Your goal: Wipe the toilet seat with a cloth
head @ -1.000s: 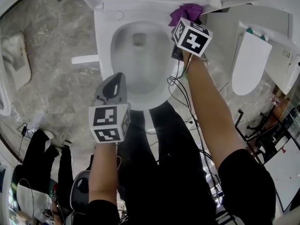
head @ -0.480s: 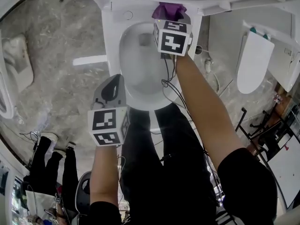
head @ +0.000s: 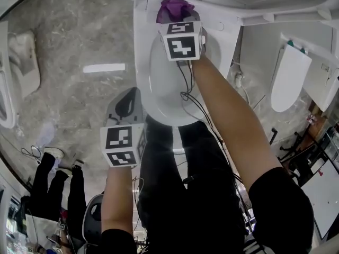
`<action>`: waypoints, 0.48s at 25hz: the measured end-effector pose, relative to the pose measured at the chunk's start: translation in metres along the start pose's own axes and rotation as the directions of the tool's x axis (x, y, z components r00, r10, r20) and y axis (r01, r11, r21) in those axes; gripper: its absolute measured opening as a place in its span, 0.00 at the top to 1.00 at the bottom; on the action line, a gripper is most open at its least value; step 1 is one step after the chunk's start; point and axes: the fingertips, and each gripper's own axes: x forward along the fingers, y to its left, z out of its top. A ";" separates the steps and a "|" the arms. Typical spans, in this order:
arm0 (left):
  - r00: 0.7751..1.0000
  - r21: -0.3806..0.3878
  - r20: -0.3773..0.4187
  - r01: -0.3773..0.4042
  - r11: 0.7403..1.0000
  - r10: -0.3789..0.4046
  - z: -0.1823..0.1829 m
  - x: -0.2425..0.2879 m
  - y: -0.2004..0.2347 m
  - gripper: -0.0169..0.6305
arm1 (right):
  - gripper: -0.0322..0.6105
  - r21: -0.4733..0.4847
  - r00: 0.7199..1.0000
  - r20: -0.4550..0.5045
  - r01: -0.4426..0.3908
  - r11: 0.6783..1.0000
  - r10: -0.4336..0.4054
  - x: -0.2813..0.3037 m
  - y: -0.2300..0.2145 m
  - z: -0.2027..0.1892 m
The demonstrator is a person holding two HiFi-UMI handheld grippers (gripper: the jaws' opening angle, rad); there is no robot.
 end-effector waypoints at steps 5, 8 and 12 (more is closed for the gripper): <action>1.000 -0.029 0.011 -0.026 0.999 0.027 -0.001 -0.008 0.015 0.97 | 0.82 -0.132 0.994 -0.049 -0.108 0.985 0.103 0.010 0.035 0.013; 0.999 -0.051 0.026 -0.042 0.998 0.043 0.002 -0.012 0.018 0.97 | 0.82 -0.295 0.983 -0.108 -0.174 0.940 0.148 0.013 0.057 0.022; 0.998 -0.033 0.045 -0.050 0.998 0.051 0.008 -0.020 0.012 0.97 | 0.82 -0.399 0.965 -0.168 -0.254 0.881 0.202 0.002 0.072 0.019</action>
